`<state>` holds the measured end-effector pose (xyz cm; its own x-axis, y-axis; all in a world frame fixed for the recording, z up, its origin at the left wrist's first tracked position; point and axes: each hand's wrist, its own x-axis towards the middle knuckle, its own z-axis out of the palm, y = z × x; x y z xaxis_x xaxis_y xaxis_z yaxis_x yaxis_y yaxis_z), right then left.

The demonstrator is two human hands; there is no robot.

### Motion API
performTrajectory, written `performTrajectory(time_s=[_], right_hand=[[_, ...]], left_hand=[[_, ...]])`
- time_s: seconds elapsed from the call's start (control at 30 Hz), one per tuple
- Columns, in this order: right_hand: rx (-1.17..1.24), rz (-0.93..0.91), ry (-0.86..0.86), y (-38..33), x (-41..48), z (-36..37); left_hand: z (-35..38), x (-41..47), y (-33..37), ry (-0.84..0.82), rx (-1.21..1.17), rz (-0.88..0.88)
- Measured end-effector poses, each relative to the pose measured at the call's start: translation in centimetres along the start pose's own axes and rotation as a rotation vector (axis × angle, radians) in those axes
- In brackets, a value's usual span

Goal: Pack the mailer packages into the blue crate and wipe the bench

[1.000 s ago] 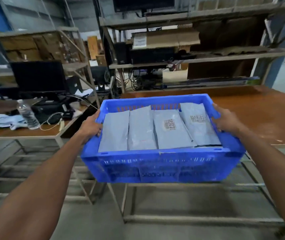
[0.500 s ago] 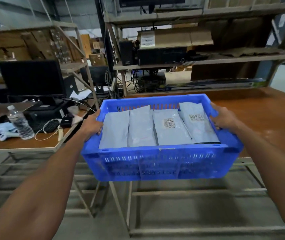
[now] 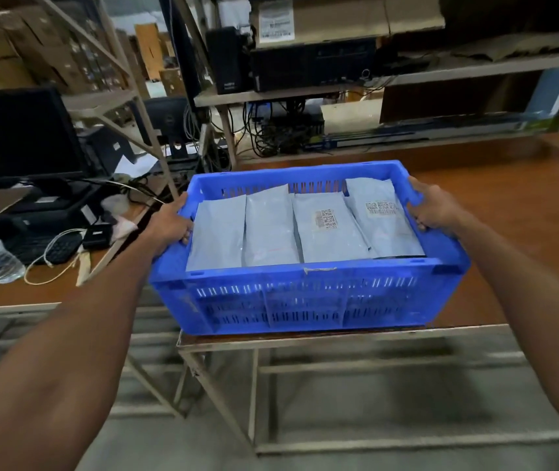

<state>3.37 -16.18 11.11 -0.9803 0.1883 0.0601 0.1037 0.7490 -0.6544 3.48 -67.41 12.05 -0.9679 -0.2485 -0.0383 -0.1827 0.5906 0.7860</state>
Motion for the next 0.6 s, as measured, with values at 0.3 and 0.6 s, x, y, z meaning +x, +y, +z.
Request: performTrajectory(time_s=[0.3, 0.6], right_hand=[[0.025, 0.076, -0.082, 0.9, 3.5, 0.9], [-0.025, 0.029, -0.032, 0.1, 3.0, 1.1]], left_hand=[[2.2, 2.5, -0.1, -0.104, -0.035, -0.100], [1.7, 3.0, 0.4, -0.186, -0.087, -0.073]])
